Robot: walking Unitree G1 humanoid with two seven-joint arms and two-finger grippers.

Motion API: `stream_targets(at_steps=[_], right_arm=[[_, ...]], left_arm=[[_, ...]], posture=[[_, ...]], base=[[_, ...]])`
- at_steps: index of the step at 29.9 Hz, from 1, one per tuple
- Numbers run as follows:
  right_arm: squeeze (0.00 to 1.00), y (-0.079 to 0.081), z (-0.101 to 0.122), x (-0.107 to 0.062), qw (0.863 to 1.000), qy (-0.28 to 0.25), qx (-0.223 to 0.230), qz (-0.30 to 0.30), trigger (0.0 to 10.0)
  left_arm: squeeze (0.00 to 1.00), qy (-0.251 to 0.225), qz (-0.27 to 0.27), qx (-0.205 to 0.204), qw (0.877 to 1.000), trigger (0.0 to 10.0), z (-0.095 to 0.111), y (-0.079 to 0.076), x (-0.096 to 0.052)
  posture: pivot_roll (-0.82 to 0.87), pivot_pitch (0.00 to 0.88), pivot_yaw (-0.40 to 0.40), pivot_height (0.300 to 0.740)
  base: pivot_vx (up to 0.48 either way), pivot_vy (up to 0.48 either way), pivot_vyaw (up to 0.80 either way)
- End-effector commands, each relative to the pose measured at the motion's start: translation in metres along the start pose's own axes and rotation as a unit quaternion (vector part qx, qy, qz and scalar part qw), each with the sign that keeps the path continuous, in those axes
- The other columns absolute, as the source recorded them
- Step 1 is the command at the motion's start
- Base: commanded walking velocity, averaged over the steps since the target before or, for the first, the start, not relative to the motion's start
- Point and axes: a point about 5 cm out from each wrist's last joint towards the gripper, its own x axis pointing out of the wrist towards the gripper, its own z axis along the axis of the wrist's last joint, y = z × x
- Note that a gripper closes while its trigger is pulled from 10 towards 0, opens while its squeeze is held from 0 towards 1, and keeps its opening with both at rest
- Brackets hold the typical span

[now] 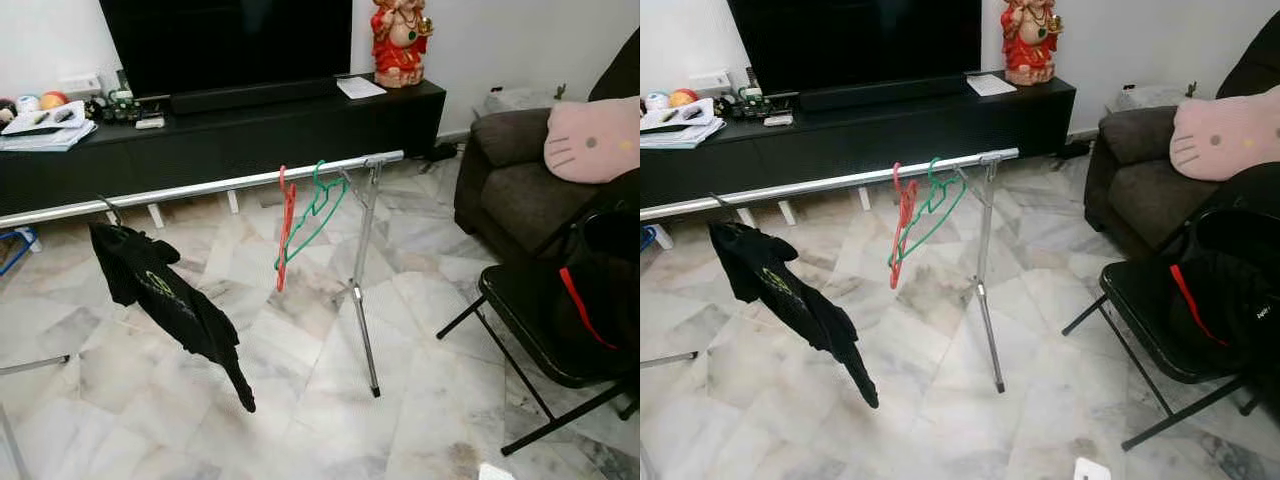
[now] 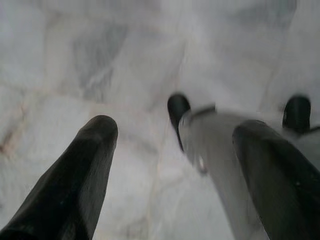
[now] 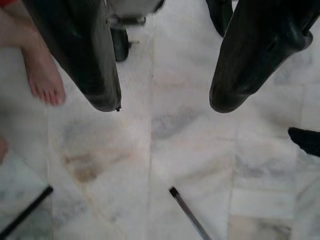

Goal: Hang hanger

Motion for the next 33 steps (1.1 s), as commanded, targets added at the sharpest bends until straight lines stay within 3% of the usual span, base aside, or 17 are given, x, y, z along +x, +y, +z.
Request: stream_targets(at_steps=[1,8,17,33], right_arm=[[0.0,0.008,0.005,0.002,1.0,0.0,-0.006,0.013,10.0],[0.0,0.016,0.01,0.004,1.0,-0.003,0.001,0.013,10.0],[0.0,0.014,0.006,0.003,1.0,0.003,0.012,0.01,10.0],[0.0,0.005,-0.007,0.0,1.0,0.02,0.006,0.0,10.0]], left_arm=[[0.0,-0.008,0.016,-0.013,1.0,10.0,0.009,0.008,0.0],[0.0,-0.025,0.026,-0.033,0.999,10.0,0.024,0.014,0.002],[0.0,-0.019,0.038,-0.032,0.999,10.0,0.024,0.024,0.0],[0.0,0.005,0.046,-0.044,0.998,10.0,-0.002,0.031,-0.007]], posture=[[-0.01,0.005,0.024,0.74],[-0.01,0.0,0.047,0.74],[-0.01,0.0,0.06,0.74],[-0.02,0.0,0.048,0.74]], base=[[0.0,0.0,0.0],[0.0,0.0,0.0],[0.0,0.0,0.0],[0.015,0.0,0.0]])
